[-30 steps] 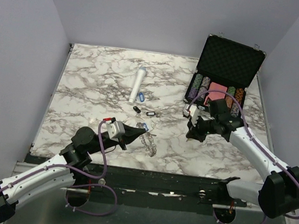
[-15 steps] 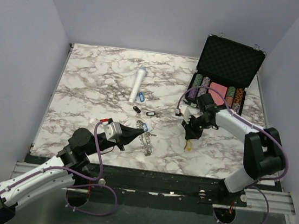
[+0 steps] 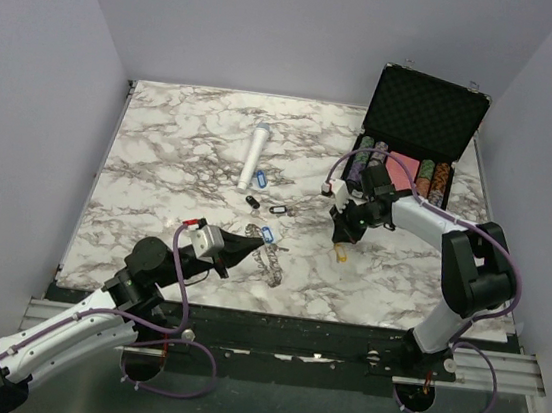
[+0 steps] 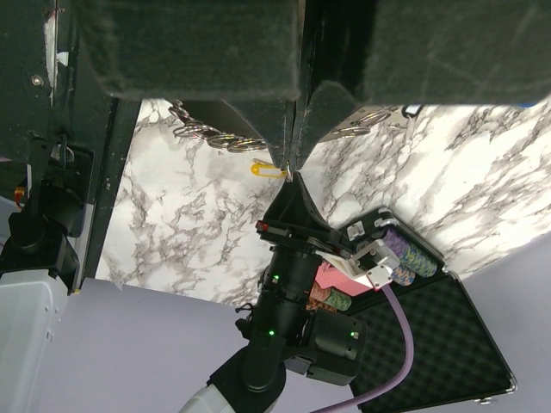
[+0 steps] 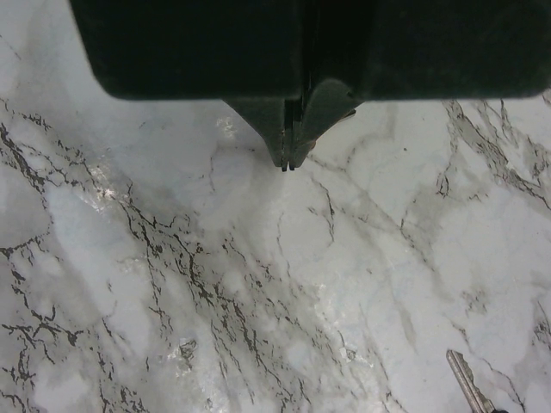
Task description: Put the keys on the keyring
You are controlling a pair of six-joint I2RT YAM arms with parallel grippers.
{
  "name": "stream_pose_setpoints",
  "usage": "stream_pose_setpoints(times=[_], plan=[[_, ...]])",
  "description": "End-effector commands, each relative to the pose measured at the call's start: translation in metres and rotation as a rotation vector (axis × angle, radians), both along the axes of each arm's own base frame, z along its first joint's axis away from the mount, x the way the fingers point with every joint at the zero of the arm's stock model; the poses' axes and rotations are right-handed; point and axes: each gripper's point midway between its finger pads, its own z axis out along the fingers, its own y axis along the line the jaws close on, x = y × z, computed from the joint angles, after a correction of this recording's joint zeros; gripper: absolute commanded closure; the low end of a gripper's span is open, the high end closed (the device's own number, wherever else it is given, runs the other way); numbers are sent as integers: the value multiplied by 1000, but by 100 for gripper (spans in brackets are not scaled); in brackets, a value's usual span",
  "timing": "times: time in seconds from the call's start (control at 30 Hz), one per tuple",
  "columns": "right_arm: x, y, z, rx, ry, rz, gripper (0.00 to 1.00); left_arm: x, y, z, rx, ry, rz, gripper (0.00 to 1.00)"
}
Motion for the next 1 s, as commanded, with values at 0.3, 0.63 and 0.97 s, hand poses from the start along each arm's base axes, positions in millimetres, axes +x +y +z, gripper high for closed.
stream_pose_setpoints(times=[0.3, 0.63, 0.97], plan=[[-2, 5, -11, 36, 33, -51, 88, 3, 2, 8, -30, -29, 18, 100], [2, 10, 5, 65, 30, -70, 71, 2, 1, 8, -33, -26, 11, 100], [13, 21, 52, 122, -30, -34, 49, -5, -2, 8, -34, -39, -30, 100]])
